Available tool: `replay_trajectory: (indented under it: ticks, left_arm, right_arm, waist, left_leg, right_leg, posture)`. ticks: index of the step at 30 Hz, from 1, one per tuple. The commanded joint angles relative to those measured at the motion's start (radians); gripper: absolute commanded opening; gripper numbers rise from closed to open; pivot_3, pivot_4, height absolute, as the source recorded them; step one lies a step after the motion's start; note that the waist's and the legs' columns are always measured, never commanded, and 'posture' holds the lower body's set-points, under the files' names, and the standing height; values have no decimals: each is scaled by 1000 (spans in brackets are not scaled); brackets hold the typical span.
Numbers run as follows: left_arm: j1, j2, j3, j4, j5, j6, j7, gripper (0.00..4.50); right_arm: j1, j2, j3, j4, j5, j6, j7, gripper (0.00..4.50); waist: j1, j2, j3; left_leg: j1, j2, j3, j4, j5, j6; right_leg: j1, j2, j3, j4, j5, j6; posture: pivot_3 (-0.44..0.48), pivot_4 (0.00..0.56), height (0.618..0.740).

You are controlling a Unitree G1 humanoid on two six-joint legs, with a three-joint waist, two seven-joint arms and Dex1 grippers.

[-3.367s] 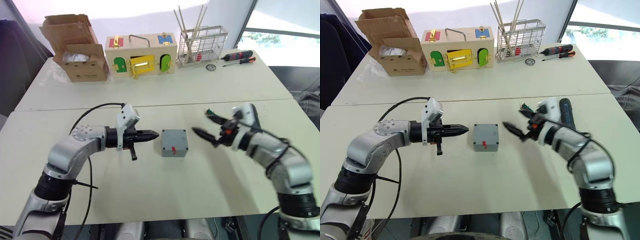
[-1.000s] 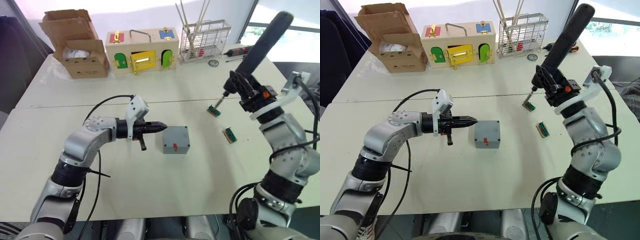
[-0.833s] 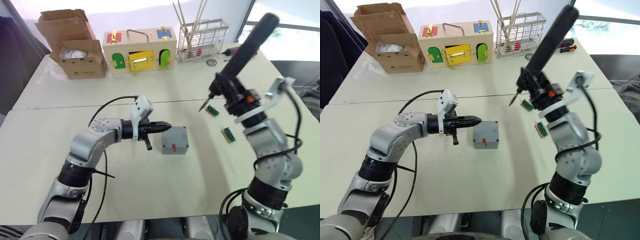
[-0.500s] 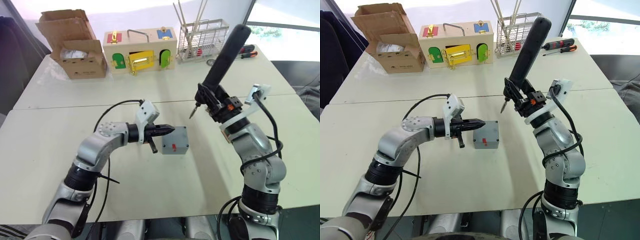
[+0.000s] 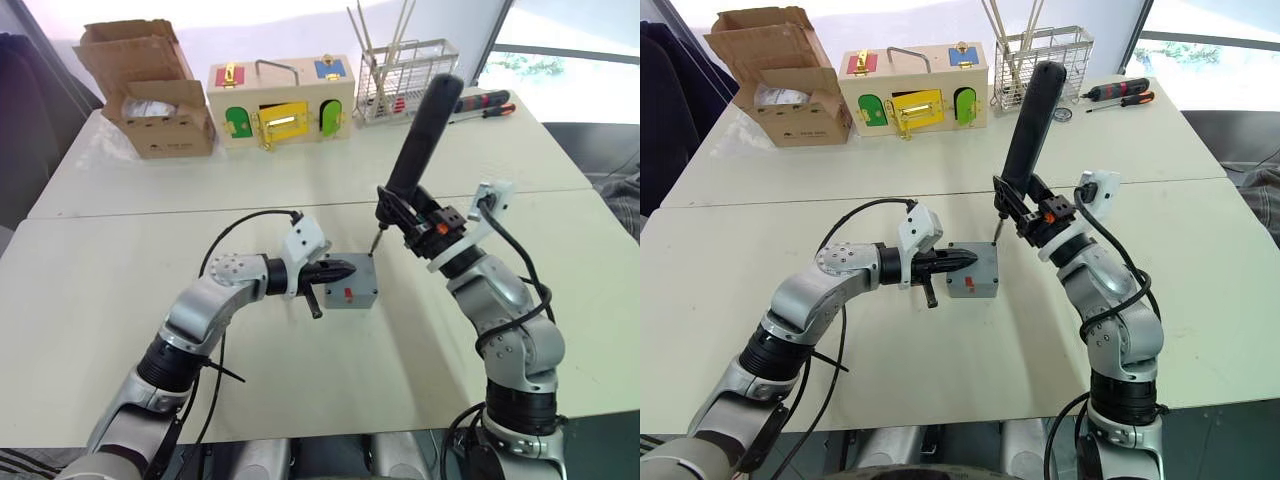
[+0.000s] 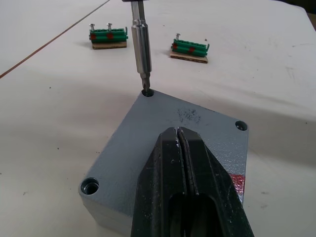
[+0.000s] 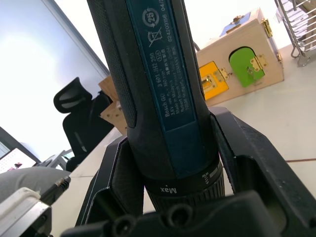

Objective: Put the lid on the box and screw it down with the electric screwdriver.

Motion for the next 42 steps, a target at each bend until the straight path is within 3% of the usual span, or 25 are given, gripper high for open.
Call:
replay_trajectory:
  ticks: [1,8,14,18,23,27,42]
  left_arm:
    - [19,15,-30,-2,23,10,-12,0]
    - [18,12,-27,2,28,11,-16,0]
    - [36,7,-36,16,42,3,-13,0]
    - [62,-1,-34,8,42,12,-5,0]
    - [75,-1,-26,-4,41,24,4,0]
    - [78,-3,-25,-9,40,30,11,0]
    - [91,3,-16,-5,48,28,22,0]
  right_arm:
    - [4,-16,14,-45,6,-39,18,1804]
    - [20,-34,51,-27,-10,-53,30,1804]
    - [79,-45,180,-29,-70,-106,80,1804]
    - [140,-30,248,13,-139,-204,100,1804]
    - [166,-16,254,72,-170,-260,103,1804]
    - [173,-21,253,95,-178,-275,113,1804]
    - [148,-34,252,171,-213,-272,147,1804]
  waist:
    - [0,0,0]
    - [0,0,-1]
    - [-2,-1,-7]
    - [-2,-6,-17]
    - [-6,-6,-24]
    - [-5,-6,-25]
    - [-2,-7,-37]
  left_leg:
    - [0,0,0,0,0,0]
    - [1,0,0,0,0,0]
    - [2,0,0,0,-1,1]
    - [19,0,2,-11,-3,4]
    - [25,2,2,-14,-6,9]
    - [36,2,2,-16,-7,11]
    - [36,3,1,-17,-8,10]
  right_leg:
    - [0,0,0,0,0,0]
    - [1,0,0,0,0,0]
    - [2,0,0,0,0,0]
    - [16,1,0,-5,0,0]
    - [17,2,0,-4,-1,-1]
    - [29,2,0,-8,-3,-2]
    - [32,2,-1,-14,-4,-2]
  posture:
    - [0,150,734]
    - [0,150,734]
    - [0,150,734]
    - [0,150,734]
    - [0,150,734]
    - [0,150,734]
    - [0,150,734]
